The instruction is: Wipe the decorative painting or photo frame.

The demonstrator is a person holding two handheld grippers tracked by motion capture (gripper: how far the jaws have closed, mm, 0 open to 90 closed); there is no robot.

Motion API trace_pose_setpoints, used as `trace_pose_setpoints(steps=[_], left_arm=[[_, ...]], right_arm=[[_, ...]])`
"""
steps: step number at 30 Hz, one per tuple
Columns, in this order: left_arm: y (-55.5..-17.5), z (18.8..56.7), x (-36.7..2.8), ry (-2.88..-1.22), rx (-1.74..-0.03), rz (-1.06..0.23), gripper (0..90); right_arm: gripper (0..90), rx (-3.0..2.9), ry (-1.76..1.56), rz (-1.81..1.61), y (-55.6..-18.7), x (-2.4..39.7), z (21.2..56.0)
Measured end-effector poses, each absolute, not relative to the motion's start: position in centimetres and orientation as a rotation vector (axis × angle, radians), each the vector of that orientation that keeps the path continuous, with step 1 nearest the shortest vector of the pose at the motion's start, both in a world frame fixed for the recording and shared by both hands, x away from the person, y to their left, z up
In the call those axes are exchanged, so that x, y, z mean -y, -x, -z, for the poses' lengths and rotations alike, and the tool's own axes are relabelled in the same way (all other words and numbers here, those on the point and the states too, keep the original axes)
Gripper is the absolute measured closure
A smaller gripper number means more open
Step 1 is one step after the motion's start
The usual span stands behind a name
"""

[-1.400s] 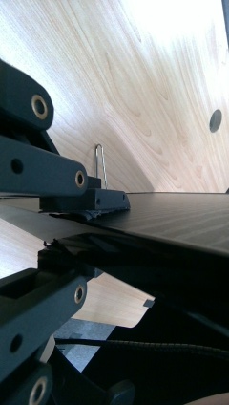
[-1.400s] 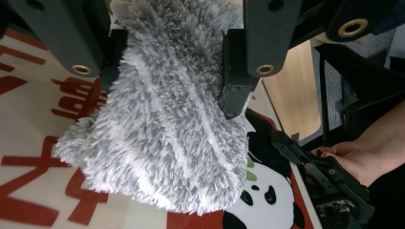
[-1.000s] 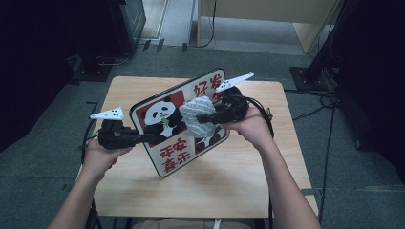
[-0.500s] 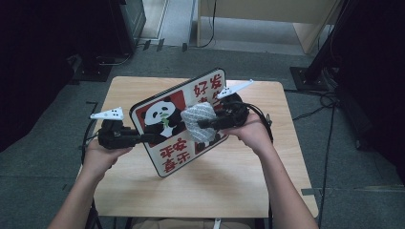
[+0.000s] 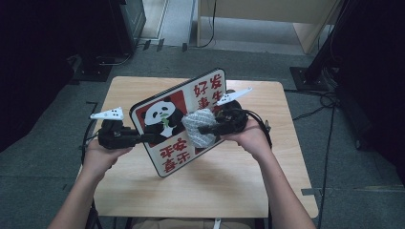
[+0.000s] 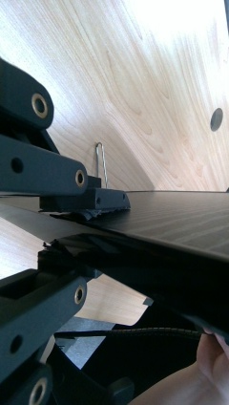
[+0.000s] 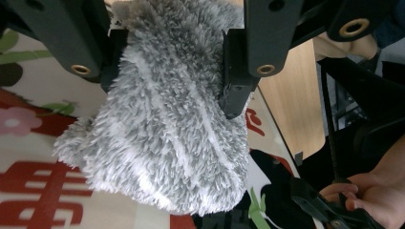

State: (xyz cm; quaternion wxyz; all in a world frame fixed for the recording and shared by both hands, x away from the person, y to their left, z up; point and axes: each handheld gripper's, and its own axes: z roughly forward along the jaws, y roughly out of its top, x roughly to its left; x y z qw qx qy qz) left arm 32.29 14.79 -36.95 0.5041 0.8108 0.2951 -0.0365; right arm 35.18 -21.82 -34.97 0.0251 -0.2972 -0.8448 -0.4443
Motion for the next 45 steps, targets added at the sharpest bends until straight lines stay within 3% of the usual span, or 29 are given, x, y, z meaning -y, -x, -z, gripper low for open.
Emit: trace_pose_setpoints(steps=[45], left_arm=[[-32.2,36.9,-14.8,-1.956,-0.711,0.083,76.7]], right_arm=[[57.5,2.568,0.971,1.217,-34.1,22.1,41.4]])
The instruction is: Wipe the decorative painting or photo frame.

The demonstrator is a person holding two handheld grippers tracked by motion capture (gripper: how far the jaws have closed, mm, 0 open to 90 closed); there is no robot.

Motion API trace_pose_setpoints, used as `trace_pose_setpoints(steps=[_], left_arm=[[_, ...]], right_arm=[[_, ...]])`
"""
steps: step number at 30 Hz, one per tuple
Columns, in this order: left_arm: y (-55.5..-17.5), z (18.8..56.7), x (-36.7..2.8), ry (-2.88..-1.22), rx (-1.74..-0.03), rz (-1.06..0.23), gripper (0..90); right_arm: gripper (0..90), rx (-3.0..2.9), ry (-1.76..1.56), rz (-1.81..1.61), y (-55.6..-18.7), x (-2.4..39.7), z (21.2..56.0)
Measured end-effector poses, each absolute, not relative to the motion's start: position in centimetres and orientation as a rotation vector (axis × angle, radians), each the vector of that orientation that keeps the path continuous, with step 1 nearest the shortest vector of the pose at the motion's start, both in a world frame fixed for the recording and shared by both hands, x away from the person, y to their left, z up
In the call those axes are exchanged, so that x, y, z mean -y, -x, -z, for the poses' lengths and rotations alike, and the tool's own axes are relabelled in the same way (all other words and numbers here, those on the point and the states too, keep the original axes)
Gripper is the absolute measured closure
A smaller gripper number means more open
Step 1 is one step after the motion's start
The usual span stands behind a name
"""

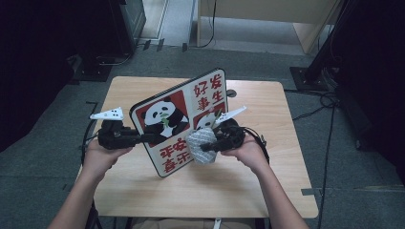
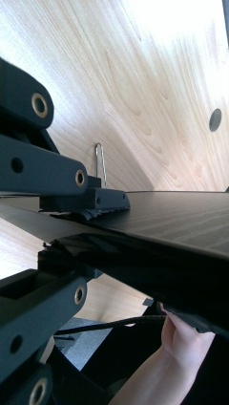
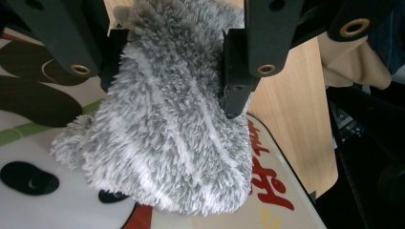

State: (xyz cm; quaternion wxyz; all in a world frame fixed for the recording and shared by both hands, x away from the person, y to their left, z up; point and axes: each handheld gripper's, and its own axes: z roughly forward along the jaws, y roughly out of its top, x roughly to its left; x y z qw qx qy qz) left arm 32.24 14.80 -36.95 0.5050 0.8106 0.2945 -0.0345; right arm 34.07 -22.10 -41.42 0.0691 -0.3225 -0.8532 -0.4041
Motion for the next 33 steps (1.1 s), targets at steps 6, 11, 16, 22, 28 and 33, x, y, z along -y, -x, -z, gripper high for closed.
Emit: trace_pose_setpoints(steps=[6,11,16,22,28,33], left_arm=[[-32.2,36.9,-14.8,-1.956,-0.710,0.082,76.8],[-32.2,36.9,-14.8,-1.956,-0.709,0.082,76.7],[-32.2,37.0,-14.8,-1.954,-0.708,0.083,76.7],[-32.2,37.0,-14.8,-1.947,-0.709,0.084,76.6],[-32.3,37.0,-14.8,-1.949,-0.707,0.083,76.6],[-32.2,37.0,-14.8,-1.951,-0.706,0.081,76.6]], right_arm=[[57.4,2.567,0.982,1.186,-34.0,22.2,42.3],[57.4,2.572,0.989,1.160,-33.9,22.2,43.0],[57.4,2.566,0.999,1.123,-33.7,22.1,43.8],[57.4,2.561,1.003,1.101,-33.7,22.1,44.6],[57.4,2.548,1.014,1.062,-33.6,22.1,45.5],[57.5,2.561,1.012,1.032,-33.6,21.9,46.3]])
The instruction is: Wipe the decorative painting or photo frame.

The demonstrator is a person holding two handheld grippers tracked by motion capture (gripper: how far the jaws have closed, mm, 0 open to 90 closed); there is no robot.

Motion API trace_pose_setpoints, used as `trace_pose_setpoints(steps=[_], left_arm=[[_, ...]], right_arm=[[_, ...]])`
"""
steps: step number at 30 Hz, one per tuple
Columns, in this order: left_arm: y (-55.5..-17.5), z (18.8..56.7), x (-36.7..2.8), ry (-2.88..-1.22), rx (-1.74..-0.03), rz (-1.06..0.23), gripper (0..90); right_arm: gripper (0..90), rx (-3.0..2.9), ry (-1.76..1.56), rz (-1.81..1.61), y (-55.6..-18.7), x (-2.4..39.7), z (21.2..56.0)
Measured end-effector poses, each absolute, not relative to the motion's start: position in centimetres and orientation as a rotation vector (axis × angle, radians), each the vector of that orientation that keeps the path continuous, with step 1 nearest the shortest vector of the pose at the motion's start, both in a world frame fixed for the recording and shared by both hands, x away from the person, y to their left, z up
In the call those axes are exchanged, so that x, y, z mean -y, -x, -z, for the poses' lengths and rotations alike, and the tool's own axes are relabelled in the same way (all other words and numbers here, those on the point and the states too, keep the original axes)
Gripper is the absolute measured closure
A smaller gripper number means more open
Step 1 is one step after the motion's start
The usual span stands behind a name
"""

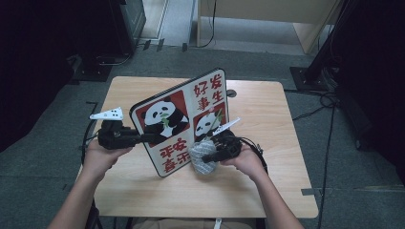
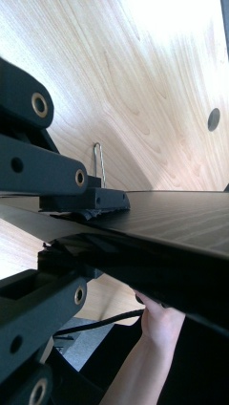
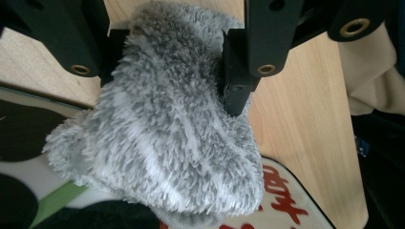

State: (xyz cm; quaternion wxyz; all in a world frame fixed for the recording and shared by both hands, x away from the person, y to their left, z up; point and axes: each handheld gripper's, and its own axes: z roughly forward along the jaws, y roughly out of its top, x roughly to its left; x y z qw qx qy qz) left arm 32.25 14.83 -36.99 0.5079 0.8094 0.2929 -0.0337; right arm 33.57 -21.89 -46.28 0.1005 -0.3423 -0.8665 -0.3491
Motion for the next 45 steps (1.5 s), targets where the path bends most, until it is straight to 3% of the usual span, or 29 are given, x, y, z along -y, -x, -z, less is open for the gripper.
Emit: trace_pose_setpoints(steps=[20,45], left_arm=[[-32.3,37.0,-14.8,-1.951,-0.710,0.082,76.6],[-32.2,36.9,-14.8,-1.956,-0.703,0.071,76.6]], right_arm=[[58.8,2.562,0.962,1.131,-33.2,22.5,43.8],[58.8,2.622,0.823,1.369,-33.7,20.3,32.3]])
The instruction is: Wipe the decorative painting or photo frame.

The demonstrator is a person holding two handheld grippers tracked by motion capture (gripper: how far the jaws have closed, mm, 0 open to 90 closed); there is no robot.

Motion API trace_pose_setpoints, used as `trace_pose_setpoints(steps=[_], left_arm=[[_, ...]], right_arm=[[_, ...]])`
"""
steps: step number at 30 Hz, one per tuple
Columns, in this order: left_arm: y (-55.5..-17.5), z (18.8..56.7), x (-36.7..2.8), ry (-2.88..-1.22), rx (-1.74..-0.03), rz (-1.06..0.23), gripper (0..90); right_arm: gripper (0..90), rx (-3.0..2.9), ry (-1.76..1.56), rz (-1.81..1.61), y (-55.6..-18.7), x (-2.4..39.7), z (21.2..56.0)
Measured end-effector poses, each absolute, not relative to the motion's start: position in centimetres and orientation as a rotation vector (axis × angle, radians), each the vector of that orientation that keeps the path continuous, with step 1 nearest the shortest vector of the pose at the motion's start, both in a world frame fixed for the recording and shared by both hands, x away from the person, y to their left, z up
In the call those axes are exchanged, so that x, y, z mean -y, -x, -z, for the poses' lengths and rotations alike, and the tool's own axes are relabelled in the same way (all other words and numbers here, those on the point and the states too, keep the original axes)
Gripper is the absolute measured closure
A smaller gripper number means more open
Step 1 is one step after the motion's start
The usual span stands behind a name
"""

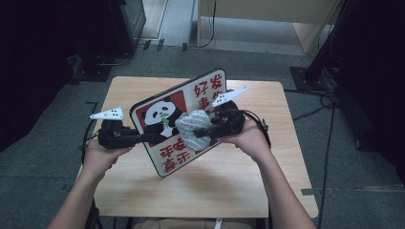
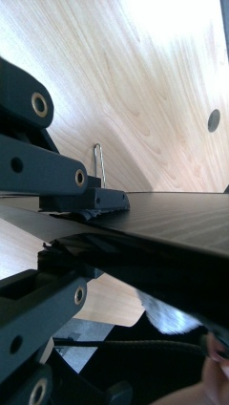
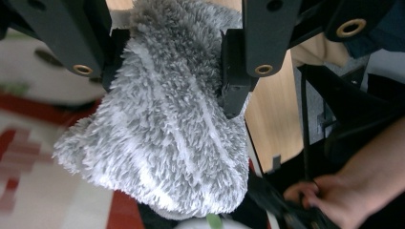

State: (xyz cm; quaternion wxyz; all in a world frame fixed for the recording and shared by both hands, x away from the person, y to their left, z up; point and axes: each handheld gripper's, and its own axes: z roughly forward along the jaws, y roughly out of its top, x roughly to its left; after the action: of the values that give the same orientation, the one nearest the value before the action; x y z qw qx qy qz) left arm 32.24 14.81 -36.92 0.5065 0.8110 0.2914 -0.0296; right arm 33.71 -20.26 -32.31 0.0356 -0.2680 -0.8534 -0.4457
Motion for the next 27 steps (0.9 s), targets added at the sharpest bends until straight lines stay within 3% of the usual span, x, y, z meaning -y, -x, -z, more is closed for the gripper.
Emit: trace_pose_setpoints(steps=[16,27], left_arm=[[-32.3,37.2,-14.9,-1.930,-0.702,0.074,76.4],[-32.3,37.1,-14.9,-1.929,-0.707,0.077,76.5]], right_arm=[[58.8,2.679,0.734,1.440,-34.5,17.6,25.9],[58.9,2.688,0.739,1.450,-35.1,16.9,25.1]])
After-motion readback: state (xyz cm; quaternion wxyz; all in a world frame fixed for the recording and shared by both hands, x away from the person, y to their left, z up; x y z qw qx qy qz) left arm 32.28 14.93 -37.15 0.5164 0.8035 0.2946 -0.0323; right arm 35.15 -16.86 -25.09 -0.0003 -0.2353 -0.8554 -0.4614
